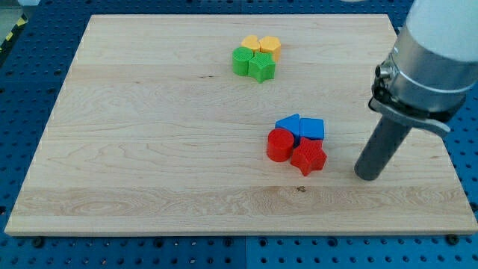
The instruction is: Separate red blocks from blue blocks
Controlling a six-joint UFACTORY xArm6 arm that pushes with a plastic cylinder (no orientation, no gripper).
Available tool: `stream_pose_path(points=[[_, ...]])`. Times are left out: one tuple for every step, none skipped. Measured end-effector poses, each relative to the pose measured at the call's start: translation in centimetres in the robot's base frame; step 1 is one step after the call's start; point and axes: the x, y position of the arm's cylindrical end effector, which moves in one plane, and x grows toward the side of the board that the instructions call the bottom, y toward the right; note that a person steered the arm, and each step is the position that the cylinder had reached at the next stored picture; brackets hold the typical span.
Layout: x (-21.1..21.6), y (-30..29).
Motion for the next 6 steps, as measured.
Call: stream_pose_path(points=[[-0.2,-1.8],[-0.3,-5.3],[-0.8,-9.2],[-2.7,-12.9],[-5.8,-16.1],[-7.3,-17.5]])
